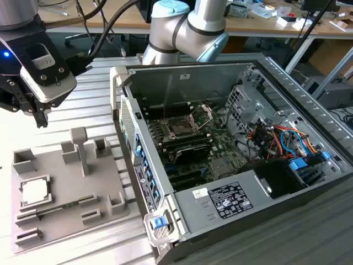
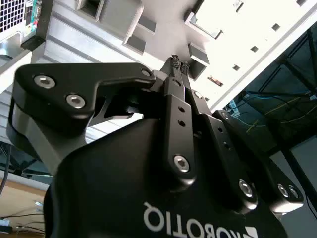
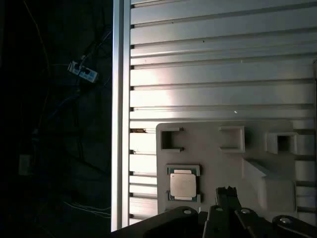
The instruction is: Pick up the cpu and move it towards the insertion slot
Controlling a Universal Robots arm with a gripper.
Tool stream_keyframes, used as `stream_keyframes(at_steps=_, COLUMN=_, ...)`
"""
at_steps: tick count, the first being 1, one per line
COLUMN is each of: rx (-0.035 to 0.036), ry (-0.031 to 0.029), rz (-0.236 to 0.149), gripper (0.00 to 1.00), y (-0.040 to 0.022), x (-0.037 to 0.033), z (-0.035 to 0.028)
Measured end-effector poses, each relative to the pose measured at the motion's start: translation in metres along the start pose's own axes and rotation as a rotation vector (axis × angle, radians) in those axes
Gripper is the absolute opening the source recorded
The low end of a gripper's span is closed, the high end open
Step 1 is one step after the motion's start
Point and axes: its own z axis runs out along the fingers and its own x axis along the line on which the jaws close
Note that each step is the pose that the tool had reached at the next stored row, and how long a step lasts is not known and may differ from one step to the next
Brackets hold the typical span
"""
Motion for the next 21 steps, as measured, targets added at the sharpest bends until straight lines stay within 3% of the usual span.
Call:
stream_keyframes(at_steps=1, rx=0.0000, ry=0.0000, rz=0.000, gripper=0.11, y=0.0000, x=0.0000, z=0.0000)
stream_keyframes(at_steps=3, rx=-0.0001, ry=-0.0001, rz=0.000, gripper=0.11, y=-0.0007, x=0.0079, z=0.0057)
stream_keyframes(at_steps=21, rx=-0.0001, ry=-0.0001, rz=0.000, gripper=0.11, y=-0.0006, x=0.0132, z=0.0061)
